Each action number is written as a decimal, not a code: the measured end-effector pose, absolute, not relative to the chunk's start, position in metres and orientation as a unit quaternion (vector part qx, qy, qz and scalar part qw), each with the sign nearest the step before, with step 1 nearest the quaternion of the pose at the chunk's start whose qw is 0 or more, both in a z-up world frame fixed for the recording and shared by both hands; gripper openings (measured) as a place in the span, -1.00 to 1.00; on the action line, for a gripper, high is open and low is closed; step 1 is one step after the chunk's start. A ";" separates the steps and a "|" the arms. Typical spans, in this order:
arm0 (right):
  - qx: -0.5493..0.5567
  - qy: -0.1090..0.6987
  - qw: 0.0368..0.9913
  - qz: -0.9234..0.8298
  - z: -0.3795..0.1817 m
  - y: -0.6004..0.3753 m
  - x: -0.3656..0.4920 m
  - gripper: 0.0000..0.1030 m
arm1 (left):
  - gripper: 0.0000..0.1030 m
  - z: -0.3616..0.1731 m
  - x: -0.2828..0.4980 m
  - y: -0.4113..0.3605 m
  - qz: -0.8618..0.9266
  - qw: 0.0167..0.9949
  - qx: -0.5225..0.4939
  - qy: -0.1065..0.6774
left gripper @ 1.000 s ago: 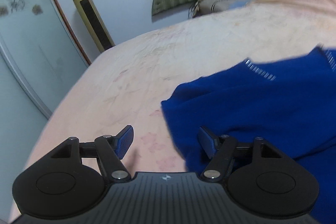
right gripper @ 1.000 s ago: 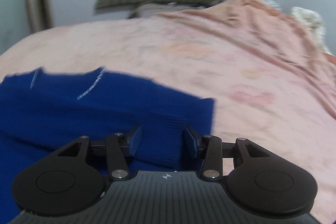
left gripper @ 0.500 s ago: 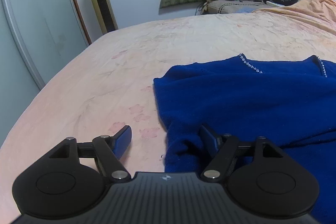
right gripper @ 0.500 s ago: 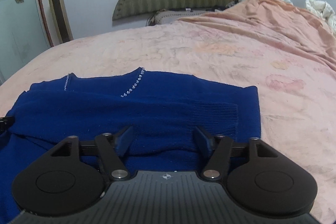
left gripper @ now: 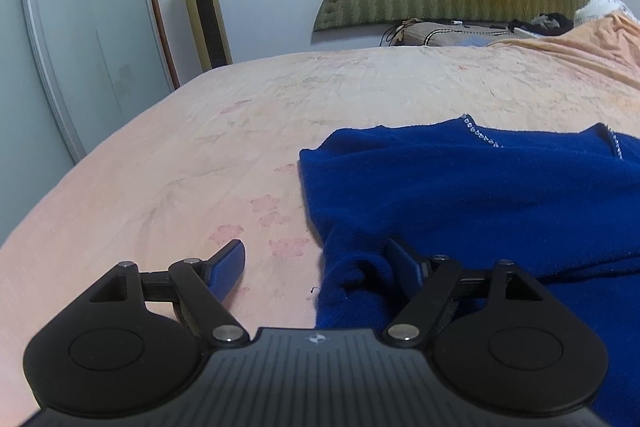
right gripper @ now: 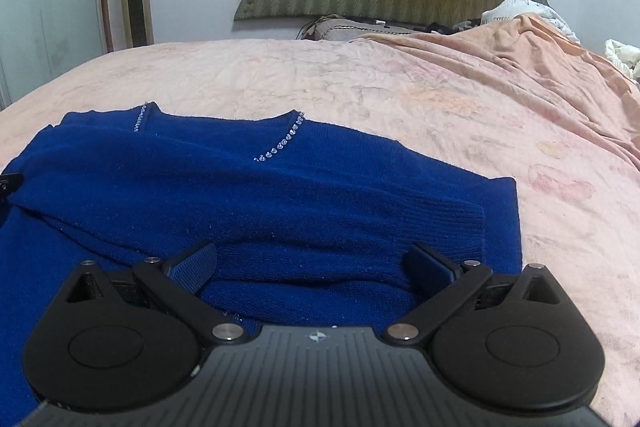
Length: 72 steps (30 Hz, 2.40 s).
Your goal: Fold small clothes
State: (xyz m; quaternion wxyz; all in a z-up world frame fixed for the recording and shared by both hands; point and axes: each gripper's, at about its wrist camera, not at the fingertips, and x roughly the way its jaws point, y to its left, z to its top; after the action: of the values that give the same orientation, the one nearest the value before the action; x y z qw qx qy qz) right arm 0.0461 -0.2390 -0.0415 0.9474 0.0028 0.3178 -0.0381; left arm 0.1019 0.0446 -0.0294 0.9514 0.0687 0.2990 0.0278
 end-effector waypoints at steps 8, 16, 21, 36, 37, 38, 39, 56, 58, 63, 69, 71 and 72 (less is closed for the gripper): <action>0.004 0.317 0.948 -0.037 -0.041 -0.240 0.047 0.99 | 0.61 -0.030 0.104 0.056 0.022 0.950 0.026 0.309; 0.014 0.311 0.950 -0.040 -0.039 -0.241 0.042 0.98 | 0.64 -0.029 0.103 0.060 0.023 0.948 0.010 0.318; 0.045 0.305 0.950 -0.049 -0.034 -0.245 0.014 0.99 | 0.65 -0.018 0.079 0.066 0.008 0.939 0.014 0.342; 0.204 0.345 0.916 -0.009 -0.023 -0.322 -0.115 0.86 | 0.71 -0.016 -0.006 0.146 -0.175 0.898 -0.086 0.395; 0.201 0.349 0.915 -0.001 -0.022 -0.320 -0.118 0.71 | 0.71 -0.017 -0.005 0.142 -0.178 0.897 -0.085 0.396; 0.196 0.355 0.914 0.007 -0.021 -0.317 -0.120 0.64 | 0.71 -0.017 -0.004 0.137 -0.181 0.896 -0.079 0.397; 0.188 0.361 0.913 0.017 -0.022 -0.310 -0.120 0.50 | 0.70 -0.016 0.000 0.130 -0.189 0.894 -0.071 0.400; 0.072 0.301 0.951 0.006 0.010 -0.278 -0.044 -0.86 | -0.90 0.015 0.058 0.089 -0.172 0.915 -0.034 0.362; 0.061 0.296 0.953 -0.011 0.009 -0.281 -0.029 -0.86 | -0.90 0.011 0.074 0.085 -0.151 0.922 -0.021 0.357; 0.066 0.298 0.951 -0.051 -0.003 -0.292 -0.002 -0.85 | -0.90 -0.006 0.087 0.074 -0.121 0.925 0.018 0.359; 0.094 0.306 0.946 -0.045 -0.004 -0.299 -0.035 -0.02 | -0.69 -0.004 0.056 0.094 -0.133 0.914 -0.002 0.383; 0.095 0.309 0.945 -0.048 -0.002 -0.300 -0.055 0.00 | -0.25 -0.004 0.042 0.101 -0.138 0.909 -0.011 0.393; 0.106 0.313 0.943 -0.044 -0.002 -0.302 -0.066 0.00 | 0.11 -0.004 0.034 0.105 -0.139 0.908 -0.013 0.395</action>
State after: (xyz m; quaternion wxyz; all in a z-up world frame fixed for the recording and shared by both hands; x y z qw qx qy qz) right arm -0.0660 -0.3021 -0.0021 0.9427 0.1062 0.3133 -0.0440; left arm 0.0335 0.1047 -0.0035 0.9081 -0.0132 0.3949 -0.1387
